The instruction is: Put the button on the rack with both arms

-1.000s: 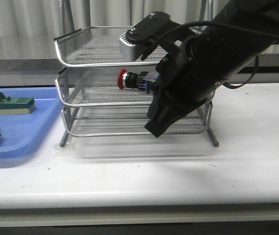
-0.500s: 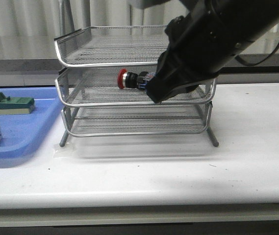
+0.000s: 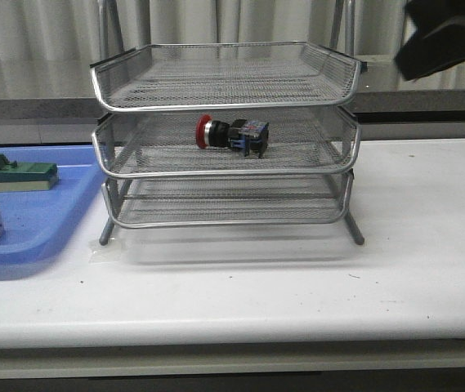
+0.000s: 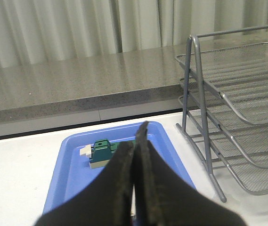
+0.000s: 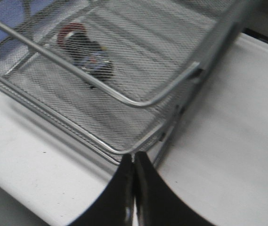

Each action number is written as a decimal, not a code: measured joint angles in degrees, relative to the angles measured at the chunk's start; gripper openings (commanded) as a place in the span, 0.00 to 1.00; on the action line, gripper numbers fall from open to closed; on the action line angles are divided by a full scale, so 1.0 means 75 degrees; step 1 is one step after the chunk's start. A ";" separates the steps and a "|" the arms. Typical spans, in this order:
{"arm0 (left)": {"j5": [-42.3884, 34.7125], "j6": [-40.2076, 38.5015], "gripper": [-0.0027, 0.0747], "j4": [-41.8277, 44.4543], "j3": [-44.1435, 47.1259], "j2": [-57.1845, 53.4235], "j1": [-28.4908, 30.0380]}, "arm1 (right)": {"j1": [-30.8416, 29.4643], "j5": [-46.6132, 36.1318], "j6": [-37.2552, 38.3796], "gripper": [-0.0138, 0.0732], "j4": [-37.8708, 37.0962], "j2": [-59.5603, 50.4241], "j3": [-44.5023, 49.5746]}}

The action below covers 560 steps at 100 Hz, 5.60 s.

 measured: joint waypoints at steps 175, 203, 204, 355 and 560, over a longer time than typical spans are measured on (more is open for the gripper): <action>0.0000 0.0000 0.01 0.0000 0.0000 0.0000 0.0000 | -0.2468 0.2219 0.0310 0.09 -0.0293 -0.4551 0.1749; 0.0000 0.0000 0.01 0.0000 0.0000 0.0000 0.0000 | -0.2015 0.1700 0.2963 0.09 -0.2672 -0.5607 0.2287; 0.0000 0.0000 0.01 0.0000 0.0000 0.0000 0.0000 | -0.1992 0.1662 0.3128 0.09 -0.2739 -0.5677 0.2321; 0.0000 0.0000 0.01 0.0000 0.0000 0.0000 0.0000 | -0.1464 -0.1663 0.5590 0.09 -0.4538 -0.9018 0.6123; -0.1177 -0.4250 0.01 0.3858 0.1964 -0.1735 0.0000 | -0.1464 -0.1666 0.5590 0.09 -0.4538 -0.9018 0.6123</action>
